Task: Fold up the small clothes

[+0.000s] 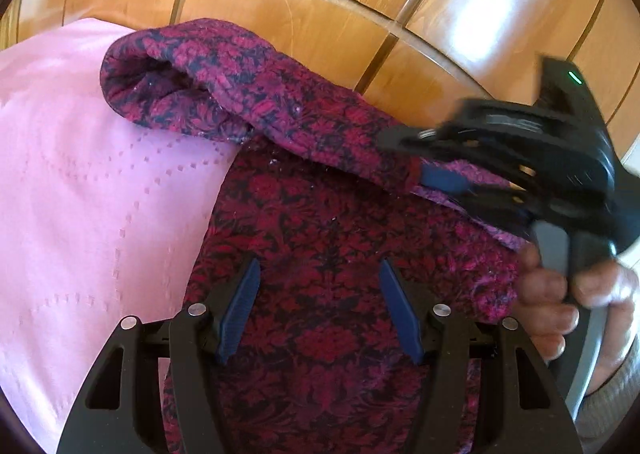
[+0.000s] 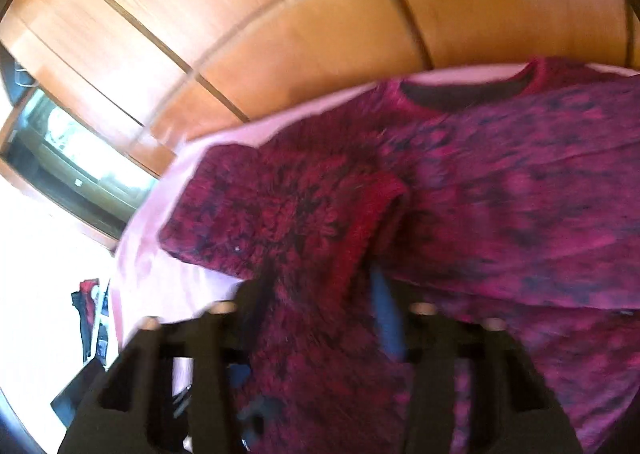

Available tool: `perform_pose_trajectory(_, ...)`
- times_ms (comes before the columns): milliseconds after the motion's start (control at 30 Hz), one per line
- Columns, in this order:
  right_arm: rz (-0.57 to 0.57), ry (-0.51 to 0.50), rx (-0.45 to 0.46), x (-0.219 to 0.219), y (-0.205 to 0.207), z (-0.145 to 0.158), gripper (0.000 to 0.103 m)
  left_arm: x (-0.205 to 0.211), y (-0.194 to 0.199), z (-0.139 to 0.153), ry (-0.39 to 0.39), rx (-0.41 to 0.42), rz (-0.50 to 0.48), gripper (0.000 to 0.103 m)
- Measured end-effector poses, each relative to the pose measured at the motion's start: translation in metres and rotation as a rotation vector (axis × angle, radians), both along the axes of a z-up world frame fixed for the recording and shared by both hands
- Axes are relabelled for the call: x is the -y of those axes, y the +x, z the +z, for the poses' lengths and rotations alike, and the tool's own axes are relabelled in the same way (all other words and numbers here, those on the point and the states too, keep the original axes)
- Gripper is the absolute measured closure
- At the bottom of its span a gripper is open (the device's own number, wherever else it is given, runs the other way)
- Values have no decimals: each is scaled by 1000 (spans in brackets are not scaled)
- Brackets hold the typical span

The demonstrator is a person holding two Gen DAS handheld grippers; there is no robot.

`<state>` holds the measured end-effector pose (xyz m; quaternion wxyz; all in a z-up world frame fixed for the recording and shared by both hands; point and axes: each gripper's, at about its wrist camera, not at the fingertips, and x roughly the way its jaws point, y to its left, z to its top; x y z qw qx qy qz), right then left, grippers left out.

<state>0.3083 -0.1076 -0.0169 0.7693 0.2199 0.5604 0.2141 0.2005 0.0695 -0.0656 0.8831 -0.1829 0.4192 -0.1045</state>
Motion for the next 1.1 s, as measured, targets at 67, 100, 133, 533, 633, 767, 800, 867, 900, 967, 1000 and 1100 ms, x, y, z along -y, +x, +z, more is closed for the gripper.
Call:
perform_pose_trajectory(67, 30, -56, 13, -16, 4, 5, 97, -1, -1, -2, -10, 4, 0, 42)
perform_pose_trajectory(100, 48, -92, 62, -21, 3, 16, 97, -2, -2, -3, -16, 5, 1, 42)
perform_pose_trajectory(133, 62, -124, 115, -25, -2, 28, 98, -3, -3, -3, -19, 4, 1, 42)
perform_pose_trajectory(533, -140, -273, 447, 83, -25, 136, 98, -15, 10, 10, -79, -30, 30, 42)
perform_pose_trajectory(633, -210, -324, 397, 123, -27, 117, 98, -17, 10, 11, -52, -36, 36, 42)
perform_pose_trajectory(767, -283, -345, 289, 163, -31, 79, 98, -13, 12, 7, -2, -54, 26, 42)
perform_pose_trajectory(800, -295, -349, 262, 169, -30, 69, 98, -12, 12, 5, 8, -57, 23, 42)
perform_pose_trajectory(867, -328, -355, 197, 185, -34, 46, 98, -9, 12, 4, 27, -57, 17, 42)
perform_pose_trajectory(900, -342, -350, 168, 194, -33, 34, 98, -8, 12, 4, 42, -60, 12, 42)
perform_pose_trajectory(967, -368, -338, 114, 202, -40, 13, 98, -6, 13, 4, 55, -64, 5, 42)
perform_pose_trajectory(1000, -374, -328, 100, 206, -40, 6, 98, -6, 13, 5, 50, -66, 4, 42)
perform_pose_trajectory(1100, -383, -310, 95, 212, -37, -3, 98, -15, 15, 12, -37, -64, 9, 42)
